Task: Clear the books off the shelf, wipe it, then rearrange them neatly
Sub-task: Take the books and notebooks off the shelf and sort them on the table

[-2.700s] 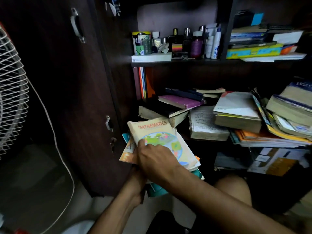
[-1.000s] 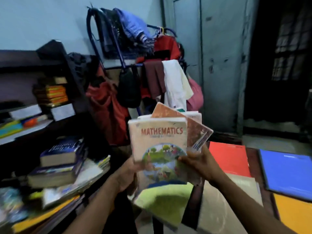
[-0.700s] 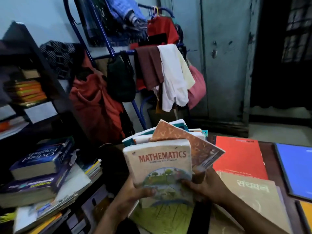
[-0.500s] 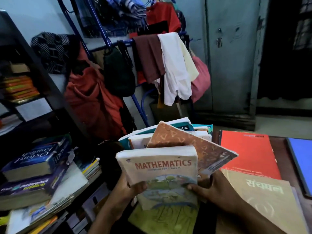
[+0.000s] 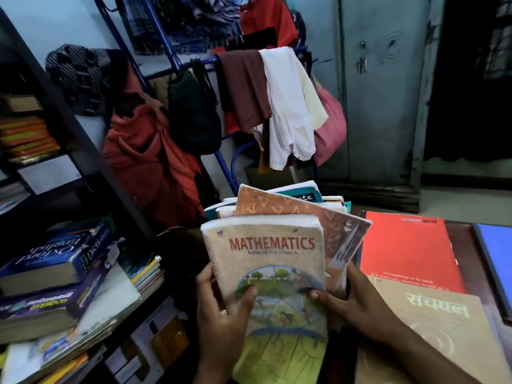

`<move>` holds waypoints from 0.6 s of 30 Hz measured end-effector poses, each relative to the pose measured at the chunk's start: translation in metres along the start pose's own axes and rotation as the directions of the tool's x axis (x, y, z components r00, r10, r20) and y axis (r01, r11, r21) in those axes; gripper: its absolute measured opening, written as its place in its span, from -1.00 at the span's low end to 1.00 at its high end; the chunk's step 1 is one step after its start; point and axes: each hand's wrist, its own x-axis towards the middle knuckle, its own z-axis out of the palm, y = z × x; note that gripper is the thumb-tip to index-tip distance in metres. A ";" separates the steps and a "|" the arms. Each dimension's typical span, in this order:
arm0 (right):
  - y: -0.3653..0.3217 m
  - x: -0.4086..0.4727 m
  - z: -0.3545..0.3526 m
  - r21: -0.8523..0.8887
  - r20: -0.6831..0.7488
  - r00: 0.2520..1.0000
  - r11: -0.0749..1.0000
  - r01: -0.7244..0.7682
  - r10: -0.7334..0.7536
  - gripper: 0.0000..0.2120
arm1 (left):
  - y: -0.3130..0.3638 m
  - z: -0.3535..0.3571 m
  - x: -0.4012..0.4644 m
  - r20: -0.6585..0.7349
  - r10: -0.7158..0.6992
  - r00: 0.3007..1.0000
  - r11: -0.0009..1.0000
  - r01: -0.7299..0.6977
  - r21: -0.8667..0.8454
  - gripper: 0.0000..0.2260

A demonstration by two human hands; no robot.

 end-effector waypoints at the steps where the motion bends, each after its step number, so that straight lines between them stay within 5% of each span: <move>1: -0.001 0.000 -0.001 0.002 -0.004 1.000 1.000 -0.012 0.012 -0.29 | 0.000 0.003 -0.002 0.000 -0.020 1.000 1.000 0.020 0.006 -0.48; 6: -0.001 0.000 0.001 0.034 0.045 0.999 0.999 -0.020 0.018 -0.46 | 0.000 0.011 -0.013 0.029 -0.165 0.986 0.986 0.166 -0.019 -0.76; 11: -0.004 0.000 0.001 0.086 0.075 0.997 0.996 -0.034 0.027 -0.39 | 0.004 0.009 -0.016 0.003 -0.279 0.960 0.958 0.279 0.061 -0.60; 15: -0.008 -0.001 0.000 0.076 0.087 0.996 0.997 -0.027 0.020 -0.40 | 0.010 0.010 -0.017 0.150 -0.393 0.907 0.919 0.390 0.051 0.05; 18: -0.008 -0.001 0.000 0.069 0.092 0.996 0.997 -0.021 0.015 -0.41 | 0.005 0.010 -0.013 0.296 -0.354 0.887 0.914 0.395 -0.089 -0.10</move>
